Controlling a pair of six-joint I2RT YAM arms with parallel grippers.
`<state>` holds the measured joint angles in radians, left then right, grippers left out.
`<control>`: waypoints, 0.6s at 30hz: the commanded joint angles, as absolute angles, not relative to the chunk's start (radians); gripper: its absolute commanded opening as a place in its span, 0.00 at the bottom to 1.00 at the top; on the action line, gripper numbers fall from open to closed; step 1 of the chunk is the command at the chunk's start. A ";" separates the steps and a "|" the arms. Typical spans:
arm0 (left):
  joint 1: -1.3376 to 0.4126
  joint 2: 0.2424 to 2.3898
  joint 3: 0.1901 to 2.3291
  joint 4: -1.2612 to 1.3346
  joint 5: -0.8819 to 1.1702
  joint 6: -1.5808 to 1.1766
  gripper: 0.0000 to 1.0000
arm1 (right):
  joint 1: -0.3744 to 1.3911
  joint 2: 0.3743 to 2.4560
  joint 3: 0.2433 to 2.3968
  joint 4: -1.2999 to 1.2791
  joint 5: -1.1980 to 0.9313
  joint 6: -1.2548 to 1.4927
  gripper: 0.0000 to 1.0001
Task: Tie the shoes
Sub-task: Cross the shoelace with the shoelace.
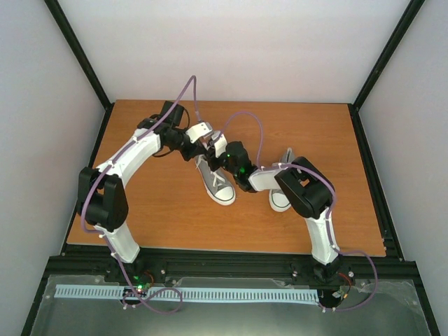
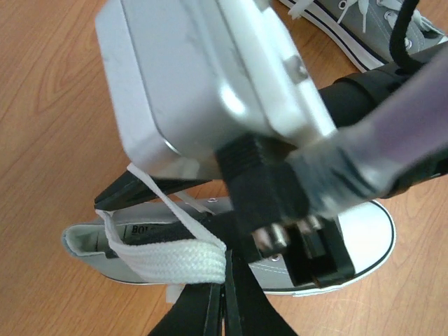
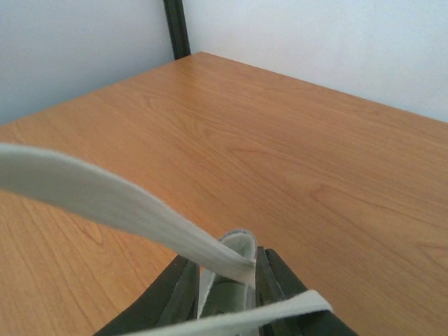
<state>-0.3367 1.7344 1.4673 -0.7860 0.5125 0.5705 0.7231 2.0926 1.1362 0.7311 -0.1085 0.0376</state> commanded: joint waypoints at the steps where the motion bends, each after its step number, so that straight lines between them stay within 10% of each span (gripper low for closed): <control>1: -0.342 1.745 1.499 -0.846 0.582 0.561 0.01 | 0.716 2.103 1.160 0.752 -0.047 0.062 0.19; 5: -0.339 1.743 1.500 -0.854 0.590 0.563 0.01 | 0.716 2.090 1.133 0.776 -0.051 0.064 0.03; 18: -0.311 1.768 1.496 -0.837 0.561 0.541 0.01 | 0.715 1.903 0.987 0.637 -0.230 0.007 0.03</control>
